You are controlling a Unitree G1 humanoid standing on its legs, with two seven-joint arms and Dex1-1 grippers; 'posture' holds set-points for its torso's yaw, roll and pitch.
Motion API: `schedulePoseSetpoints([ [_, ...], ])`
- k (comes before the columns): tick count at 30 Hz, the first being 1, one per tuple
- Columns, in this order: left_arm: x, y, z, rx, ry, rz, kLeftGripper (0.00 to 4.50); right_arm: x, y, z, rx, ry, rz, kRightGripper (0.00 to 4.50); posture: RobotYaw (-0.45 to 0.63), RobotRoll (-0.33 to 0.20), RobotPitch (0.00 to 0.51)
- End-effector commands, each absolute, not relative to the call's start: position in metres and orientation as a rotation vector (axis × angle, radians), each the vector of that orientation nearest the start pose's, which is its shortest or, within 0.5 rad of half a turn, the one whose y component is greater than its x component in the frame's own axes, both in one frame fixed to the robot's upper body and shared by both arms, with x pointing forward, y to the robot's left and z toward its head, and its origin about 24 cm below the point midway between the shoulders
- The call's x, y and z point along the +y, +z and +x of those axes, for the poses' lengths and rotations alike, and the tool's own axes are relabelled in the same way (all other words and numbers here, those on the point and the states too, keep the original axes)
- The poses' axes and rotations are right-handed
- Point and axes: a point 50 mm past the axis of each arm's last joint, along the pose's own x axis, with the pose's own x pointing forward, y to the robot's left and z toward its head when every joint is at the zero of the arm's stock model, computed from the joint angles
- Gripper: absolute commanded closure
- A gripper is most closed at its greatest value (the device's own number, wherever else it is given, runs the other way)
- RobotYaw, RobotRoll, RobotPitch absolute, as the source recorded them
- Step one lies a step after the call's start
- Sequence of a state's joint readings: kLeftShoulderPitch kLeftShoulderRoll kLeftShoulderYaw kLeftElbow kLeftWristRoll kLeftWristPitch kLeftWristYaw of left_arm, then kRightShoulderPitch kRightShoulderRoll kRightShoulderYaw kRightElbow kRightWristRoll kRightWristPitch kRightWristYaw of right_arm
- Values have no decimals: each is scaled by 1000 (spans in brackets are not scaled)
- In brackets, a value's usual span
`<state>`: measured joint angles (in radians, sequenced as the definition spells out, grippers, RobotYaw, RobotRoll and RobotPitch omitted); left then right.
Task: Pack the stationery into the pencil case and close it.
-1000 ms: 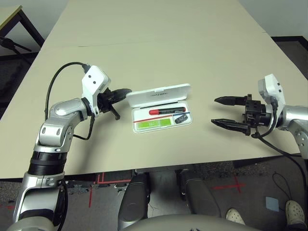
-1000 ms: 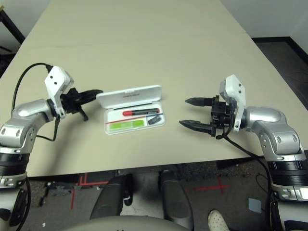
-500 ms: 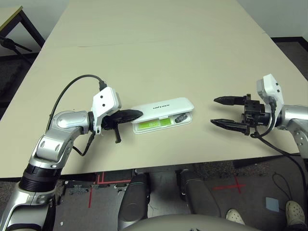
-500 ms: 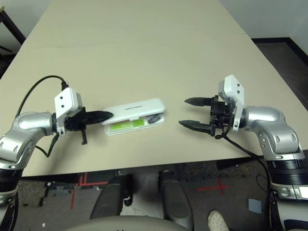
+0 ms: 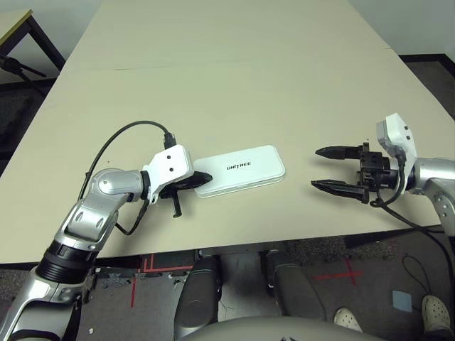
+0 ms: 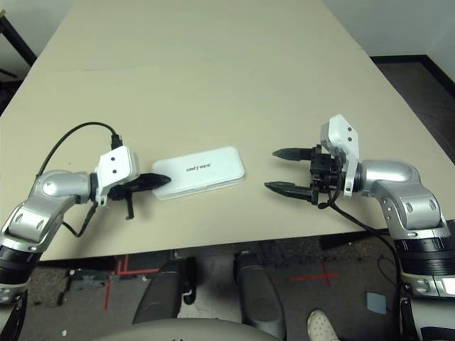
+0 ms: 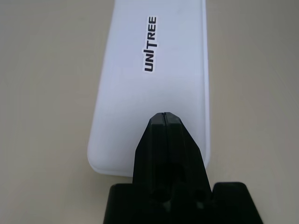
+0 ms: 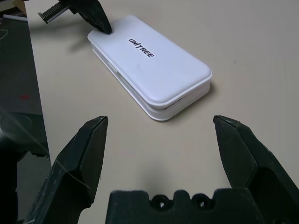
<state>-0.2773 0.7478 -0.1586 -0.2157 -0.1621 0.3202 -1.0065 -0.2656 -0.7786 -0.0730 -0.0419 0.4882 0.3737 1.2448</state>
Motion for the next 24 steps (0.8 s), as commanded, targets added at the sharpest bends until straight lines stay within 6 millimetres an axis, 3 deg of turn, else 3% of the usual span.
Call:
schedulePoseSetpoints([
  [1, 184, 116, 263, 308, -1110, 648, 4464, -230, 145, 258, 202, 1188, -241, 0, -78, 0, 178],
  [14, 177, 103, 255, 387, -1208, 720, 4464, -227, 141, 256, 199, 1166, -242, 0, -95, 0, 176],
  [19, 180, 117, 261, 247, -1114, 604, 4464, -226, 142, 260, 171, 1138, -239, 0, -96, 0, 175],
  [22, 186, 139, 260, 107, -1070, 430, 3872, -227, 143, 267, 122, 1070, -225, 0, -84, 0, 176],
  [24, 190, 152, 258, -8, -1024, 347, 3206, -229, 143, 272, 92, 1024, -201, 0, -70, 0, 179],
])
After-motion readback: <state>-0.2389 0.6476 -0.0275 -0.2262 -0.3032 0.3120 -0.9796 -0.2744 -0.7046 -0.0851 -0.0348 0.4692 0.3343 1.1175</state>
